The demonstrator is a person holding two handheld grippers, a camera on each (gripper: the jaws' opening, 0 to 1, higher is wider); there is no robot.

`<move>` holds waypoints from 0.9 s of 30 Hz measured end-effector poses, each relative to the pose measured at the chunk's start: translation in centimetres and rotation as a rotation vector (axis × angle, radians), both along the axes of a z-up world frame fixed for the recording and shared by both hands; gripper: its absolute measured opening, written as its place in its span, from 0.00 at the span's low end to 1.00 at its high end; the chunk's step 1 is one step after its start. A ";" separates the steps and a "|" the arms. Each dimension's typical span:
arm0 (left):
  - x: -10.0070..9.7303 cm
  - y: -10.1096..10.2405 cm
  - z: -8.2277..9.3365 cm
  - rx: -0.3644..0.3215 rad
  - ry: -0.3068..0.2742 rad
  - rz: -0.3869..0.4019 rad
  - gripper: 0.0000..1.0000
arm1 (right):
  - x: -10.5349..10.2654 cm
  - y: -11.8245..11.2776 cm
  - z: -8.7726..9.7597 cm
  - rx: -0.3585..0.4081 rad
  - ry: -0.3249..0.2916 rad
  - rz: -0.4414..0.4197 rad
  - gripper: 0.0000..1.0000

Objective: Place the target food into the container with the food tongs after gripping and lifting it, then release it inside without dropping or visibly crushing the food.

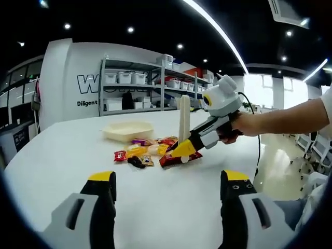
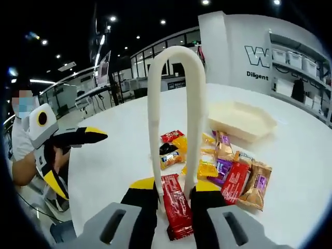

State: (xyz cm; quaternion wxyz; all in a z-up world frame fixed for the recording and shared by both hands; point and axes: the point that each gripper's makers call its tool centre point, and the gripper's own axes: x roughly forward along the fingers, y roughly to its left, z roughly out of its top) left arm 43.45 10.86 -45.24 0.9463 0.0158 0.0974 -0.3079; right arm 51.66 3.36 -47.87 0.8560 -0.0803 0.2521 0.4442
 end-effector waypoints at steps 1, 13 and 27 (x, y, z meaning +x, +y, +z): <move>-0.1 0.0 0.0 -0.001 -0.001 0.001 0.81 | -0.1 0.1 0.0 0.006 0.010 0.000 0.18; -0.2 -0.1 0.1 -0.008 0.001 -0.005 0.81 | -0.9 -0.1 0.0 0.006 0.011 0.001 0.19; -0.1 -0.9 -0.1 -0.002 0.008 -0.021 0.82 | -1.5 -0.7 -0.2 0.016 0.029 -0.006 0.19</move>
